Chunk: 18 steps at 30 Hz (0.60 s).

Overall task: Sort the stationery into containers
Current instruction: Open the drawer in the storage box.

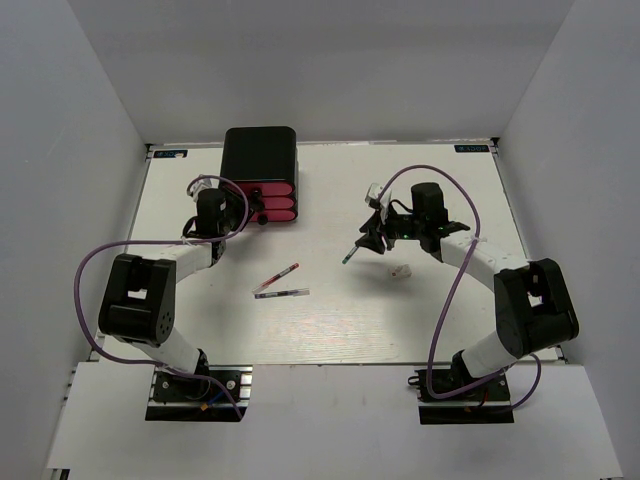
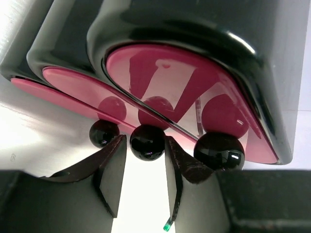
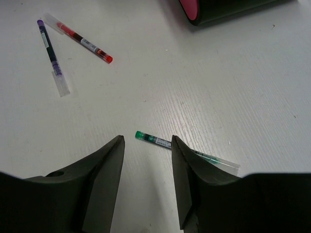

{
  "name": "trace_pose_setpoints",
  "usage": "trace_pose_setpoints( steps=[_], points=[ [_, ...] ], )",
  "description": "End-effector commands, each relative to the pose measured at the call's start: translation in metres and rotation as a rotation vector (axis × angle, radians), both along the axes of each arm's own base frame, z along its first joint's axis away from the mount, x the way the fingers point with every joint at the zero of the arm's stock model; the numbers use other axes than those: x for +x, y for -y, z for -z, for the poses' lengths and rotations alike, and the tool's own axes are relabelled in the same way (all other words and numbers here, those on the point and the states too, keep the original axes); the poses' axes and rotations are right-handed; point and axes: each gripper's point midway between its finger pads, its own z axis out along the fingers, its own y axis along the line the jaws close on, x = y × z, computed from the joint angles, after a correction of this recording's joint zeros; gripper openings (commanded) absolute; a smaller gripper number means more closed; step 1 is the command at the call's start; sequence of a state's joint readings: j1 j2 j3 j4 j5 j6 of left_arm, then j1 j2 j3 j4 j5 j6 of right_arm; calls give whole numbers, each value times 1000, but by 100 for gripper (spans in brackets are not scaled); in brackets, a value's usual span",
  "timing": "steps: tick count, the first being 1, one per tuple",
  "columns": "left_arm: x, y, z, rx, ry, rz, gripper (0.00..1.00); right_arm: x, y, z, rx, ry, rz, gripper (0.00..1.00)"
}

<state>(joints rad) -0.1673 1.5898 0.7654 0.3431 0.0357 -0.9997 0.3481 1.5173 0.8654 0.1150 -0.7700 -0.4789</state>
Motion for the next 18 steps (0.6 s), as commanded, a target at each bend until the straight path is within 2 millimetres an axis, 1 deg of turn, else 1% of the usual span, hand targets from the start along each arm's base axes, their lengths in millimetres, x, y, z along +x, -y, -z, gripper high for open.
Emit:
trace_pose_setpoints(
  steps=[1, 3, 5, 6, 7, 11, 12, 13, 16, 18],
  points=[
    [5, -2, -6, -6, 15, -24, 47, -6, 0, -9, 18, 32, -22, 50],
    [5, -2, -3, -14, 15, -28, 45, -5, 1, -9, 17, 35, -20, 50],
    [6, -2, -5, -24, 24, -31, 42, -6, 1, -7, 15, 32, -21, 51],
    [6, 0, -6, -28, 23, -23, 36, -5, 1, -10, 16, 39, -20, 51],
    [6, 0, -2, -27, 14, -23, 36, -6, 1, -7, 14, 34, -22, 51],
    [5, 1, -2, -30, 14, -15, 35, -6, 2, -8, 12, 40, -21, 51],
    [1, 1, 5, -27, -6, -15, 36, -7, 1, -7, 11, 37, -22, 51],
    [1, 1, 5, -27, -6, -15, 39, -7, 2, -8, 12, 41, -21, 53],
    [-3, 1, 7, -29, -17, -7, 51, -7, 3, -5, 9, 33, -19, 53],
    [-4, 3, 7, -24, -16, 5, 54, -8, 2, -5, 9, 35, -22, 53]
  ],
)
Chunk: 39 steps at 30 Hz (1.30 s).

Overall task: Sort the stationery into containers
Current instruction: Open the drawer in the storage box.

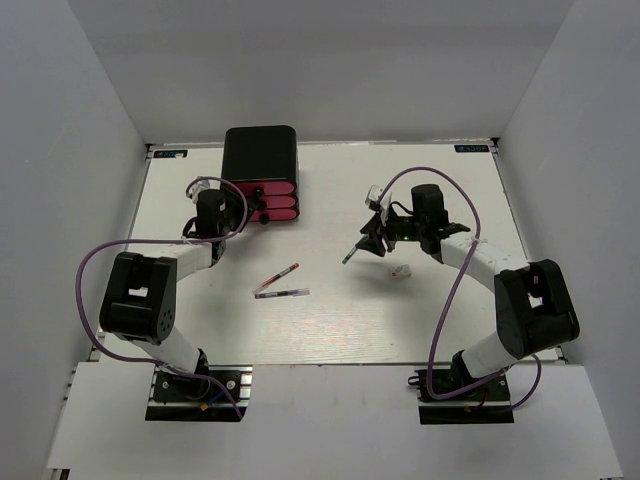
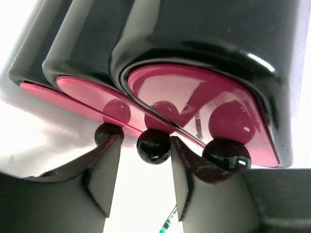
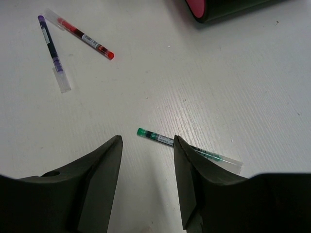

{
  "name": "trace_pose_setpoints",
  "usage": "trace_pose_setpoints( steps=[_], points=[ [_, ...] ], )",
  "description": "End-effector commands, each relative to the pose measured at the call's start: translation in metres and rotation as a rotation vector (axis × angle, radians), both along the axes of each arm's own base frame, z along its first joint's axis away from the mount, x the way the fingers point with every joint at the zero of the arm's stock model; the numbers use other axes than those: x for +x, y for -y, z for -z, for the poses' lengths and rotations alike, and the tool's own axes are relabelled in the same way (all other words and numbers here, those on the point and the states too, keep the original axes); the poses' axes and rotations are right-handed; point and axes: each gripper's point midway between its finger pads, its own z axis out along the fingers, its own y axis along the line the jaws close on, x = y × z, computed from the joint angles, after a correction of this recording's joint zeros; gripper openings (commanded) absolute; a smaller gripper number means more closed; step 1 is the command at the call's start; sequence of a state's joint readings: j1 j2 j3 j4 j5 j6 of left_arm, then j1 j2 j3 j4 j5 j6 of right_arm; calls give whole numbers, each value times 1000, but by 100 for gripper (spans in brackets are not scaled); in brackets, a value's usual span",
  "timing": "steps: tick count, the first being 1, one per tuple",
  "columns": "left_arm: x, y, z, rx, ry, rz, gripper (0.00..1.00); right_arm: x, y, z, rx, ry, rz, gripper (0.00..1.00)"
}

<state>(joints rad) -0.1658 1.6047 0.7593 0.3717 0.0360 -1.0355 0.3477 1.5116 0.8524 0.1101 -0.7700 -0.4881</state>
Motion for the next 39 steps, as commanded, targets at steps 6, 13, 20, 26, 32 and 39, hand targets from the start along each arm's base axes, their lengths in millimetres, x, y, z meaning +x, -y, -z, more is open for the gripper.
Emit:
trace_pose_setpoints(
  steps=[6, 13, 20, 26, 32, 39],
  points=[
    [-9, 5, 7, 1, -17, 39, 57, -5, 0, -7, 14, 35, -21, 53],
    [-3, 13, 10, -6, -21, 64, 57, -4, 2, -6, 9, 37, -17, 53],
    [1, 16, 14, -17, -34, 69, 46, -3, 1, -5, 9, 40, -20, 53],
    [0, 16, 16, -16, -43, 69, 35, -3, 1, -5, 8, 43, -19, 53],
    [-27, 12, 22, -2, -60, 86, 31, -3, 3, -2, -5, 47, -22, 53],
    [-58, 10, 15, 6, -57, 114, 27, -5, 2, 2, -6, 41, -32, 54]
  ],
)
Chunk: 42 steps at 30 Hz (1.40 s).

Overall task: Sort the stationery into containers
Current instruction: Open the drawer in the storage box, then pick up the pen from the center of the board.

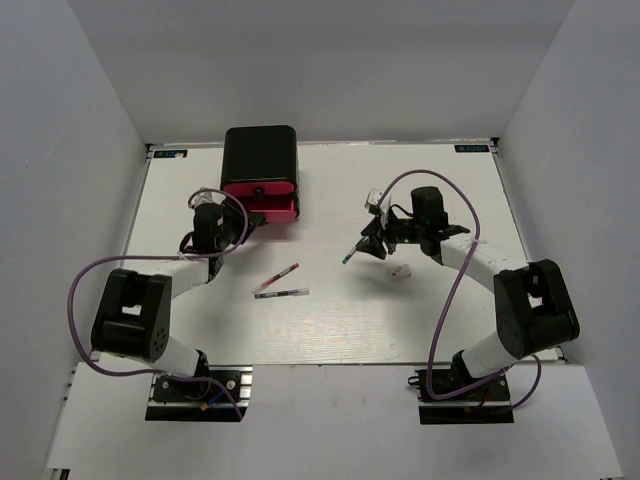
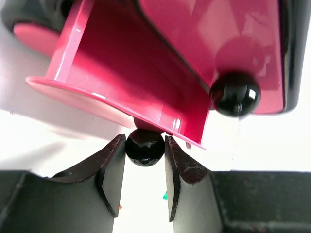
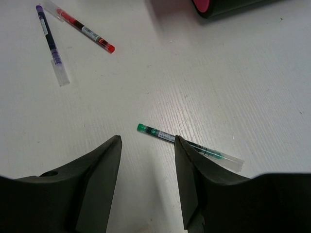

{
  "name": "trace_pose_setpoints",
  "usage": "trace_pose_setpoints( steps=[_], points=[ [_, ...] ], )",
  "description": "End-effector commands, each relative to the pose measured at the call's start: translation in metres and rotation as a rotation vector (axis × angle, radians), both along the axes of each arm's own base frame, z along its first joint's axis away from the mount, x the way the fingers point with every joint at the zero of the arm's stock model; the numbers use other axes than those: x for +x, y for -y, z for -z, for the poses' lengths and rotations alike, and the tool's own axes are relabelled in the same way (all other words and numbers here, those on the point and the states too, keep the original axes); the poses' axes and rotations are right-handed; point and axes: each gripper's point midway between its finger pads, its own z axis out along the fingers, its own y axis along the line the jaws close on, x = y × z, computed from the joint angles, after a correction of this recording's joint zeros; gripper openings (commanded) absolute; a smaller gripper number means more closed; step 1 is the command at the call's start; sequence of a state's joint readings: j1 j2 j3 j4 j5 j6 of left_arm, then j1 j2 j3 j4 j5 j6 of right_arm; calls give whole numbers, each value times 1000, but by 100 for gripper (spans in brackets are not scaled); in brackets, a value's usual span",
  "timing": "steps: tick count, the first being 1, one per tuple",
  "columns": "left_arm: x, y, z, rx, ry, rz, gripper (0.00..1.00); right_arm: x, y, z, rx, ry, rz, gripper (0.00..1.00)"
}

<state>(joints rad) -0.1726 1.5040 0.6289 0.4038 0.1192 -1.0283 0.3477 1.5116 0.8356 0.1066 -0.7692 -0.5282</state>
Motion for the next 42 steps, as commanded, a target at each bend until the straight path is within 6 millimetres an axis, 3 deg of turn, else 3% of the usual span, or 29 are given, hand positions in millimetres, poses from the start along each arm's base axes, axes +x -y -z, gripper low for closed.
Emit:
trace_pose_setpoints(
  steps=[1, 3, 7, 10, 12, 14, 15, 16, 17, 18, 19, 20, 25, 29, 31, 33, 34, 36, 38, 40, 41, 42],
  points=[
    [-26, -2, 15, 39, -66, 30, 27, -1, 0, -6, 13, 22, -14, 54],
    [-26, -2, 15, 39, -66, 30, 32, 0, -1, -5, 10, 29, -22, 59],
    [-25, -2, 14, 40, -74, 30, 61, -3, -1, -2, -20, 56, -75, 79],
    [-25, -3, 12, 53, -75, 26, 68, 1, 1, 0, -58, 152, -140, 80],
    [-27, -4, 6, 61, -65, 30, 71, 2, 0, 3, -75, 171, -178, 75],
    [-31, -7, 4, 75, -69, 25, 71, 0, 2, 11, -121, 242, -272, 68],
    [-34, -8, -2, 73, -57, 25, 71, -4, 3, 21, -143, 208, -312, 57],
    [-38, -8, -3, 82, -64, 29, 71, -5, 2, 21, -169, 304, -417, 51],
    [-42, -11, -2, 89, -69, 19, 71, -14, 5, 27, -186, 273, -453, 46],
    [-47, -14, -1, 102, -72, 14, 71, 0, 1, 22, -201, 345, -494, 39],
    [-50, -15, -13, 98, -46, 12, 71, 3, 2, 33, -226, 333, -516, 37],
    [-57, -18, -8, 108, -67, 1, 71, -6, 5, 47, -249, 297, -571, 37],
    [-80, -29, -13, 132, -55, -26, 71, 28, 2, 54, -323, 359, -621, 44],
    [-95, -35, -15, 151, -56, -25, 71, 40, 4, 77, -402, 370, -692, 50],
    [-104, -35, -17, 187, -49, 3, 73, 49, 3, 78, -420, 386, -702, 54],
    [-112, -33, -15, 209, -59, 39, 73, 46, 5, 91, -446, 352, -735, 55],
    [-118, -31, -10, 235, -57, 87, 73, 55, 2, 84, -457, 380, -744, 55],
    [-126, -28, -8, 252, -54, 132, 73, 43, 8, 101, -494, 333, -822, 55],
    [-129, -27, -6, 281, -39, 171, 73, 43, 9, 102, -520, 329, -863, 55],
    [-130, -23, -14, 311, 26, 223, 71, 35, 15, 113, -564, 287, -922, 47],
    [-128, -20, -22, 321, 74, 247, 70, 39, 13, 117, -574, 279, -942, 41],
    [-125, -13, -36, 317, 147, 282, 69, 30, 19, 120, -599, 230, -975, 35]
  ],
)
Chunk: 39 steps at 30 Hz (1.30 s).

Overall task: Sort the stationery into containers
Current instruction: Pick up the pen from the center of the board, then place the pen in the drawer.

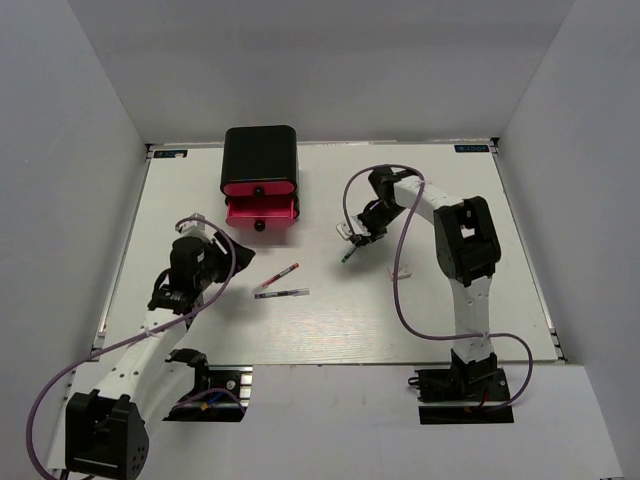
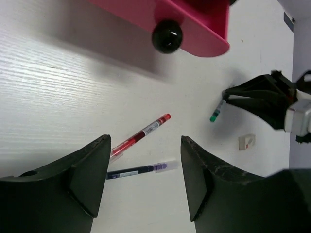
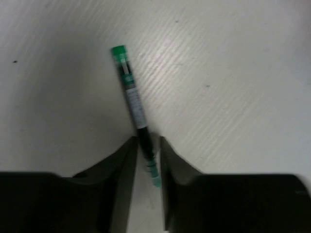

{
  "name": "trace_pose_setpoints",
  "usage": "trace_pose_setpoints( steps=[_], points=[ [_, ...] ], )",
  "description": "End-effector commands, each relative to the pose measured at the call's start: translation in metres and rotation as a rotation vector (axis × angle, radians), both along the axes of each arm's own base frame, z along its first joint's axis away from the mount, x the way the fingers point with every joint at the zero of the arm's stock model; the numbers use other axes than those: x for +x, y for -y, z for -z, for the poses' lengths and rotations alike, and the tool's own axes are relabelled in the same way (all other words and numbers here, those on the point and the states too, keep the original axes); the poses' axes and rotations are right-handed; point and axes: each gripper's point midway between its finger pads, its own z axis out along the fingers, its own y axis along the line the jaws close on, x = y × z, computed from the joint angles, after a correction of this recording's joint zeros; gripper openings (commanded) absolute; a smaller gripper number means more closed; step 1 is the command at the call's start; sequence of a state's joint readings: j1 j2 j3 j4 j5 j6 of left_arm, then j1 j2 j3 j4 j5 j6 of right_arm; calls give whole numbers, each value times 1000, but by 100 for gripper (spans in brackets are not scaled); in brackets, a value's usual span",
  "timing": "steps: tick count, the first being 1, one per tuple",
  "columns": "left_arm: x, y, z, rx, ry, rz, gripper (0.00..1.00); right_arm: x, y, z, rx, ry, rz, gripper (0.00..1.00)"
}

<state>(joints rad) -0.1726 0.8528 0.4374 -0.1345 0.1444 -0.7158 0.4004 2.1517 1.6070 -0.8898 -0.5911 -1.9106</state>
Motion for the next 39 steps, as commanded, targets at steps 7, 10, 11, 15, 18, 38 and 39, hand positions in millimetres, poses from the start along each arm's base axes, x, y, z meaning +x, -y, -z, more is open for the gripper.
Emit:
trace_pose_setpoints(
  steps=[7, 10, 11, 15, 18, 38, 39],
  points=[
    [7, 28, -33, 126, 234, 312, 66, -75, 38, 26, -268, -317, -122, 9],
    [13, 34, -23, 128, 199, 361, 66, -75, 8, -10, -97, -330, -47, 5],
    [15, 37, -24, 121, 200, 373, 66, -70, -4, -20, -43, -317, -32, 5],
    [21, 44, -17, 23, 151, 335, 66, -42, -69, -109, 296, -277, 140, 4],
    [23, 48, -15, -56, 143, 305, 67, -20, -109, -170, 499, -158, 200, 4],
    [4, 35, -15, -96, 151, 195, 69, 19, -254, -229, 848, -147, 369, 9],
    [4, 35, -17, -72, 159, 218, 69, 20, -255, -223, 840, -151, 376, 11]
  ],
)
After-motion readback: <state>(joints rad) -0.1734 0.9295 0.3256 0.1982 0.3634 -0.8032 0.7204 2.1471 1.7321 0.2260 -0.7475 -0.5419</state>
